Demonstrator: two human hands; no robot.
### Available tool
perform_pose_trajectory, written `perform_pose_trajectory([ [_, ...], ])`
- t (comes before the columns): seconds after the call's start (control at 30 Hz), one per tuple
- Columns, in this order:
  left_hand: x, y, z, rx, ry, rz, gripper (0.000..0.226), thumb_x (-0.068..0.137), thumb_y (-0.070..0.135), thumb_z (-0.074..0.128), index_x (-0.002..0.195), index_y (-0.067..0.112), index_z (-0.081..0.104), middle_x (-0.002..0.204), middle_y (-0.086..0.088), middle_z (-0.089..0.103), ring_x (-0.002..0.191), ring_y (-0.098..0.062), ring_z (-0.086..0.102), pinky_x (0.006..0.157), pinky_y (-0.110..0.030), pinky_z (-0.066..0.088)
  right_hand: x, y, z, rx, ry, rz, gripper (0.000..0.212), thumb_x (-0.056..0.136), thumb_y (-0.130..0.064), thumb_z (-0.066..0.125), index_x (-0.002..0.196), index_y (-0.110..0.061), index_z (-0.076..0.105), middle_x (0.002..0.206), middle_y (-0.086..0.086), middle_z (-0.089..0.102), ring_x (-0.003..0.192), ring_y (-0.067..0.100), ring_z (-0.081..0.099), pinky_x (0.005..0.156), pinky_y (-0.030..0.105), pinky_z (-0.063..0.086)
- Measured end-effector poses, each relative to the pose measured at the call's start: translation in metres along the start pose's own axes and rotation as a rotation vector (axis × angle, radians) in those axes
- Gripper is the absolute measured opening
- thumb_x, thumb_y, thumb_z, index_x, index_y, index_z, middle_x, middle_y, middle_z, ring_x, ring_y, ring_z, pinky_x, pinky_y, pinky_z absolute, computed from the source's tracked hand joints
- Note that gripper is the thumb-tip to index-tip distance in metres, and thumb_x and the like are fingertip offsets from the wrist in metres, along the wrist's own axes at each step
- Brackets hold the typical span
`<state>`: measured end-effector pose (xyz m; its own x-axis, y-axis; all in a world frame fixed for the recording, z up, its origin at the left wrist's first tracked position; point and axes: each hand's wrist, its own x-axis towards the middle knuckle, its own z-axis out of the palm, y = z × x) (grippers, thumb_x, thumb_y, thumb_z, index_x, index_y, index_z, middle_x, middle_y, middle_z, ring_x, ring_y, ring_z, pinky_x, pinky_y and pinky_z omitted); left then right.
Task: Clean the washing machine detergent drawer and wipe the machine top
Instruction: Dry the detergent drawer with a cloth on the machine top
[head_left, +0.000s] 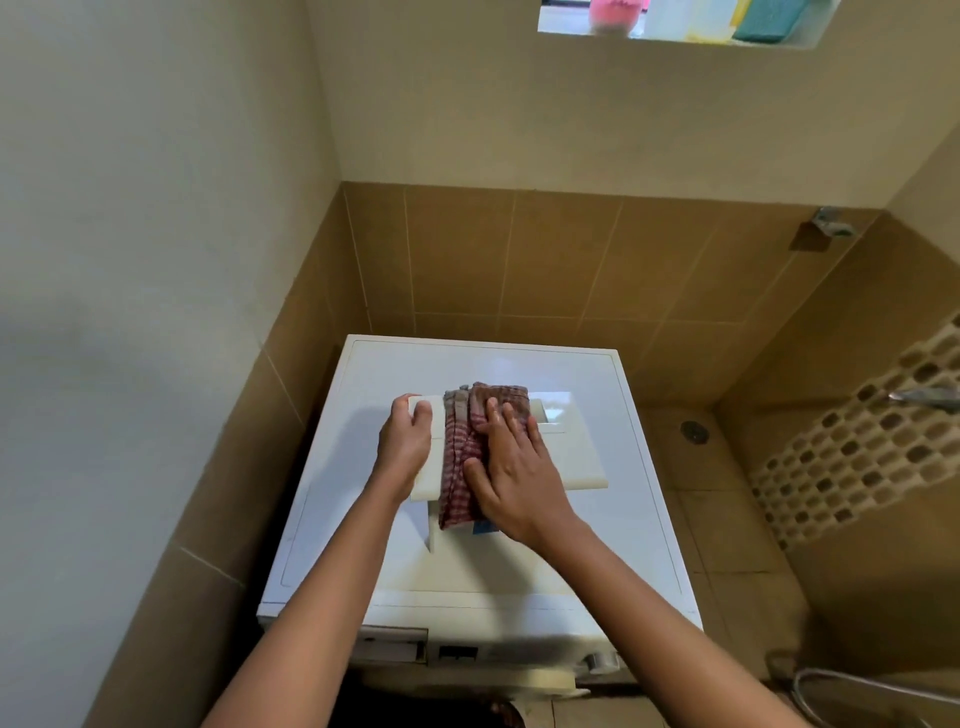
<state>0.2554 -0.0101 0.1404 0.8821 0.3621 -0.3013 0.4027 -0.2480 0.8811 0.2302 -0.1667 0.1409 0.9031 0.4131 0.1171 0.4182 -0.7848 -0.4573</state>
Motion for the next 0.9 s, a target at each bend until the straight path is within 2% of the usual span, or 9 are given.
perform_pose_trajectory([
  [0.1,0.001,-0.003,-0.004,0.040,-0.028,0.036,0.034,0.104,0.037,0.032,0.134,0.020,0.036,0.113,-0.010,0.055,0.090,-0.022,0.058,0.071,-0.033,0.052,0.010,0.016,-0.012,-0.083,-0.096,0.079,0.071,0.087,-0.051,0.013,0.153,-0.026,0.006,0.160,-0.005,-0.001,0.147,0.009,-0.004,0.118,0.035,-0.010],
  [0.23,-0.003,-0.003,-0.005,0.026,-0.049,0.050,0.030,0.104,0.037,0.031,0.129,0.020,0.036,0.110,-0.011,0.054,0.089,-0.021,0.057,0.073,-0.032,0.052,0.030,0.030,-0.020,-0.160,-0.081,0.248,0.072,0.087,-0.053,0.009,0.153,-0.024,0.007,0.160,-0.001,0.001,0.147,0.016,-0.005,0.117,0.041,-0.011],
  [0.33,-0.001,-0.004,-0.002,-0.029,-0.021,0.038,0.035,0.105,0.040,0.027,0.130,0.021,0.041,0.118,-0.013,0.056,0.097,-0.025,0.058,0.083,-0.039,0.053,0.047,0.009,-0.010,-0.140,-0.110,0.150,0.070,0.094,-0.056,0.013,0.153,-0.019,0.014,0.160,0.003,0.009,0.148,0.021,0.001,0.118,0.041,-0.005],
  [0.43,0.001,-0.002,0.000,-0.128,0.014,-0.019,0.047,0.104,0.046,0.024,0.137,0.021,0.046,0.134,-0.012,0.055,0.118,-0.029,0.054,0.101,-0.044,0.046,0.058,-0.021,0.004,-0.136,-0.180,-0.020,0.056,0.101,-0.043,0.020,0.153,-0.022,0.012,0.160,0.001,0.009,0.148,0.018,0.001,0.118,0.040,-0.003],
  [0.53,0.001,-0.002,-0.001,-0.157,0.033,-0.057,0.055,0.103,0.049,0.020,0.144,0.020,0.039,0.143,-0.013,0.048,0.128,-0.031,0.048,0.107,-0.043,0.041,0.055,-0.026,0.008,-0.078,-0.156,-0.065,0.052,0.102,-0.037,0.022,0.152,-0.022,0.017,0.159,0.001,0.015,0.147,0.015,0.006,0.119,0.036,-0.001],
  [0.67,-0.001,-0.009,-0.003,-0.140,0.070,-0.030,0.050,0.104,0.045,0.021,0.143,0.018,0.038,0.140,-0.012,0.049,0.123,-0.028,0.048,0.098,-0.038,0.042,0.038,-0.012,0.000,-0.039,-0.058,-0.181,0.043,0.100,-0.030,0.034,0.139,-0.018,0.048,0.144,0.003,0.046,0.138,0.013,0.036,0.118,0.032,0.018],
  [0.73,-0.002,-0.013,-0.003,-0.147,0.067,-0.031,0.042,0.105,0.039,0.024,0.138,0.018,0.042,0.133,-0.012,0.051,0.112,-0.025,0.051,0.087,-0.035,0.045,0.033,-0.009,-0.003,-0.096,0.064,-0.148,0.037,0.095,-0.030,0.037,0.114,-0.015,0.066,0.121,0.006,0.066,0.116,0.019,0.058,0.106,0.033,0.038],
  [0.8,-0.002,-0.016,-0.004,-0.168,0.077,-0.024,0.035,0.106,0.033,0.027,0.130,0.018,0.047,0.126,-0.011,0.054,0.101,-0.022,0.052,0.076,-0.031,0.046,0.033,-0.012,-0.004,-0.158,0.169,-0.076,0.034,0.090,-0.031,0.039,0.091,-0.014,0.068,0.095,0.006,0.071,0.089,0.024,0.064,0.085,0.032,0.047],
  [0.9,-0.003,-0.018,-0.001,-0.170,0.099,0.009,0.030,0.106,0.029,0.030,0.124,0.017,0.052,0.122,-0.008,0.057,0.100,-0.021,0.054,0.077,-0.030,0.047,0.035,-0.023,0.003,-0.197,0.187,-0.051,0.032,0.090,-0.031,0.042,0.095,-0.012,0.067,0.102,0.007,0.068,0.089,0.025,0.062,0.081,0.035,0.045],
])
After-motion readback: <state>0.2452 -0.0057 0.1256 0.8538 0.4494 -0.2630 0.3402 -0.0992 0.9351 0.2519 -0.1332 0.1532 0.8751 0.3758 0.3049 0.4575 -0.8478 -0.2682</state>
